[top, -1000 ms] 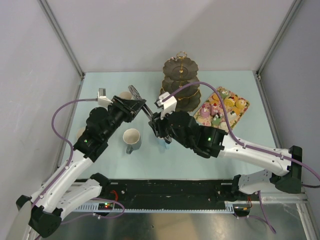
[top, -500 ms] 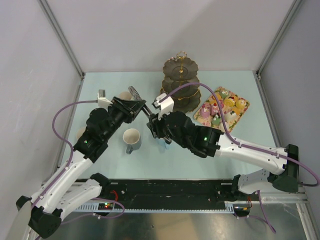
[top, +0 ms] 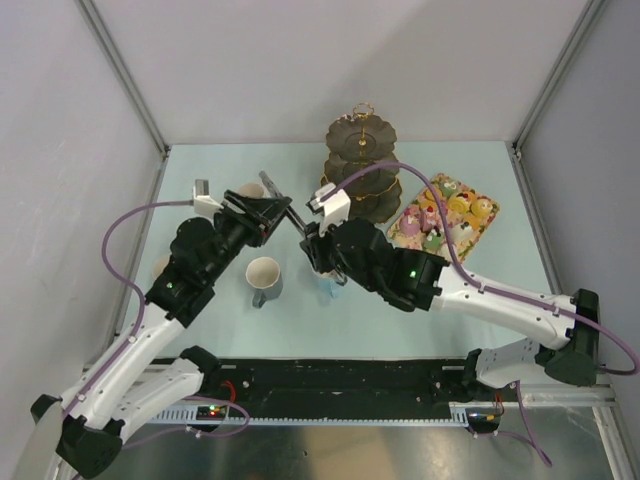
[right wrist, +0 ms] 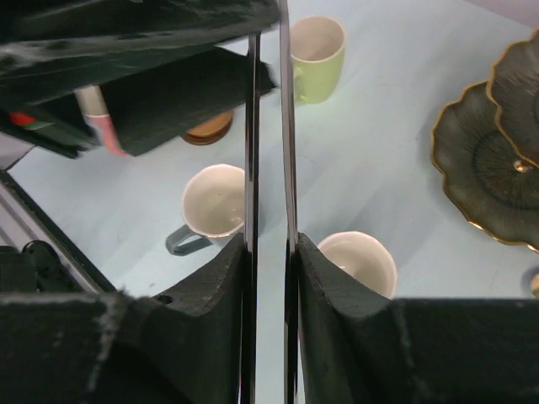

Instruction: Serve the afternoon tea

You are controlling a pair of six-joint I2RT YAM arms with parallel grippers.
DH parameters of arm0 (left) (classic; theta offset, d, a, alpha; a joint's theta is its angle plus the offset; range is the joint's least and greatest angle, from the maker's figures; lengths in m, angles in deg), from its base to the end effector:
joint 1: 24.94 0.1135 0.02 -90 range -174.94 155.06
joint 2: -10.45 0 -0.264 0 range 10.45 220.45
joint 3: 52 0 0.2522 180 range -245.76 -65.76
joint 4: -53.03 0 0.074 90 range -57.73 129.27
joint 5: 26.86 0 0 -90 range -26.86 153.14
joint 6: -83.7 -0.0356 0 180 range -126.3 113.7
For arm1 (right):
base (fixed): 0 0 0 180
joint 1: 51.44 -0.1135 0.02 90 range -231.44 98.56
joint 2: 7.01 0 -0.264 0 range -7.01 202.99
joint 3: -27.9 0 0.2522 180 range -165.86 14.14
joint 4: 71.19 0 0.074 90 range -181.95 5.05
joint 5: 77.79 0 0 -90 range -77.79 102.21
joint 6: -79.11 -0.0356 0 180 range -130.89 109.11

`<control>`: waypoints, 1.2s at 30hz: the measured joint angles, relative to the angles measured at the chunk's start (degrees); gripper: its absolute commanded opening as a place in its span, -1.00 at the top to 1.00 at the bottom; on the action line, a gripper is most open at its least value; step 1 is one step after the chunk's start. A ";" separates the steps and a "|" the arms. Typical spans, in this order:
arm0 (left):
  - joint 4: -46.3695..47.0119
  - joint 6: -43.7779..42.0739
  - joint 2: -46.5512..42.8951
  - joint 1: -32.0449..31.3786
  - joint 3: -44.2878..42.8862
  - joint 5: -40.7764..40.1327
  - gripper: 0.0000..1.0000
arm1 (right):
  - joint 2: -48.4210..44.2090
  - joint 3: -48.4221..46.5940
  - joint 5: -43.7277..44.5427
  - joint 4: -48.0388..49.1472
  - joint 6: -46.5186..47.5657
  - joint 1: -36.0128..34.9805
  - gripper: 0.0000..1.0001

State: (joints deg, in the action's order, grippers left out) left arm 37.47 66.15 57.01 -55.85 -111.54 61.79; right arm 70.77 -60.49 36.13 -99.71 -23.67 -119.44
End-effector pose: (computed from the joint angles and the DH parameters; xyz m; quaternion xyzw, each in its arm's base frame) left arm 0.1666 -0.0988 0.3569 -0.2639 0.6729 -0.5368 0.4351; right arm 0.1308 0.2852 0.3852 -0.2585 0.7574 0.2454 0.5470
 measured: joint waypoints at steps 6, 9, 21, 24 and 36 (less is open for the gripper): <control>-1.18 -4.70 -4.68 -0.04 0.37 -3.08 -0.79 | -2.95 0.00 -0.24 -4.66 0.15 3.72 0.49; -2.64 -8.68 -7.56 0.04 0.39 -5.46 -0.85 | -5.18 0.00 -0.87 -8.11 -0.46 6.36 0.49; -16.39 -34.10 -19.76 1.03 -0.11 -23.87 -0.99 | -14.40 0.04 -3.08 -30.67 -8.20 26.23 0.49; -21.03 -39.15 -19.58 2.14 -0.37 -27.63 -0.99 | -15.98 0.81 -4.79 -36.11 -10.49 34.21 0.48; -32.09 -50.77 -15.87 12.11 -0.39 -32.09 -0.99 | -13.51 6.19 -11.41 -48.46 -14.43 50.10 0.38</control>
State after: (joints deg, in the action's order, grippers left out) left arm 5.38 15.38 41.15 -43.74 -111.93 29.71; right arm 57.26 -54.30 24.72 -148.17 -38.09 -69.35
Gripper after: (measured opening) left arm 0.995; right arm 0.305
